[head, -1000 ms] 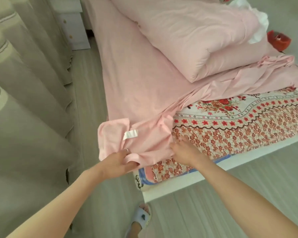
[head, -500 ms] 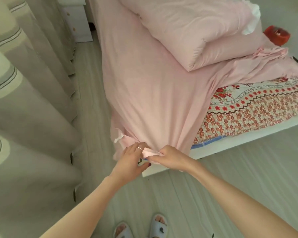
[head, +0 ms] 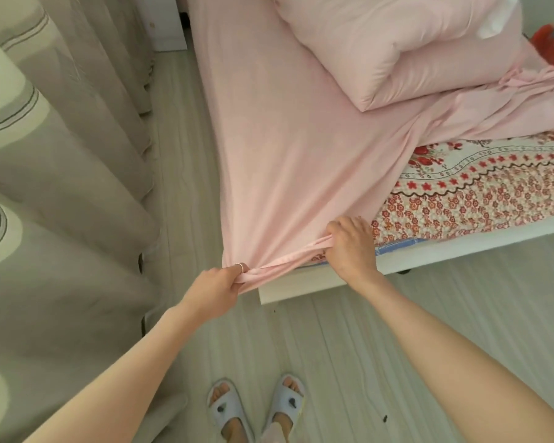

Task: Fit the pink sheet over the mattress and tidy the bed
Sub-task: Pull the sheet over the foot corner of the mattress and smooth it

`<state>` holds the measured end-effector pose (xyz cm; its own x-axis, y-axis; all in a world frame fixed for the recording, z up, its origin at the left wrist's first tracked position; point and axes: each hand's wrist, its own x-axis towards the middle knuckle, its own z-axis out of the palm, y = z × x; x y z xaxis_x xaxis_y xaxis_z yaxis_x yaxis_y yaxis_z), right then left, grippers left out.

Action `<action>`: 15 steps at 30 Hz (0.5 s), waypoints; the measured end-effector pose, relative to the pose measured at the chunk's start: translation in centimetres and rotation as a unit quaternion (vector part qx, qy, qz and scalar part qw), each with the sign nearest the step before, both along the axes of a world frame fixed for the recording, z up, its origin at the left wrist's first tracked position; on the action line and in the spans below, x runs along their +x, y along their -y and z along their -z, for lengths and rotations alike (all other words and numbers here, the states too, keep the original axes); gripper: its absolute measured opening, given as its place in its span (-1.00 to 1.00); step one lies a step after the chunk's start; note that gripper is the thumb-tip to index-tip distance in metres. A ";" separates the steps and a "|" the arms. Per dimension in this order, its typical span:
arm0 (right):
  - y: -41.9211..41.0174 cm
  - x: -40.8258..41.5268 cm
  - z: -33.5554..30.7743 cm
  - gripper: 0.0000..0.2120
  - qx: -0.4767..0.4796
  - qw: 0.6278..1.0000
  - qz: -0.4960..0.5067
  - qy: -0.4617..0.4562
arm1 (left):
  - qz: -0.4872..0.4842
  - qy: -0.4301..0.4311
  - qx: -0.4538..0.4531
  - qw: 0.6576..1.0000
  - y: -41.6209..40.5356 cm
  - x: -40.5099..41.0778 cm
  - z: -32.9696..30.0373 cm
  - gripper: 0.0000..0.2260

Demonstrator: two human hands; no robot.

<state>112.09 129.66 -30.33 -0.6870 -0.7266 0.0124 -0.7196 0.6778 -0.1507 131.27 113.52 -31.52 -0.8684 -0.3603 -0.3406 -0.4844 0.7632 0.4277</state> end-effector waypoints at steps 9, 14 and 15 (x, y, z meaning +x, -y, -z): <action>-4.7 2.6 1.0 -0.52 0.227 0.934 -0.141 0.237 | 0.052 0.121 -0.002 0.991 -4.4 2.4 2.7 -0.60; -5.2 2.7 2.9 -0.65 0.409 0.867 -0.153 0.240 | 0.088 0.249 0.051 0.963 -6.5 1.6 4.0 -0.48; -5.5 2.8 3.4 -0.63 0.446 0.849 -0.153 0.239 | 0.085 0.284 0.083 0.951 -6.8 1.6 4.2 -0.45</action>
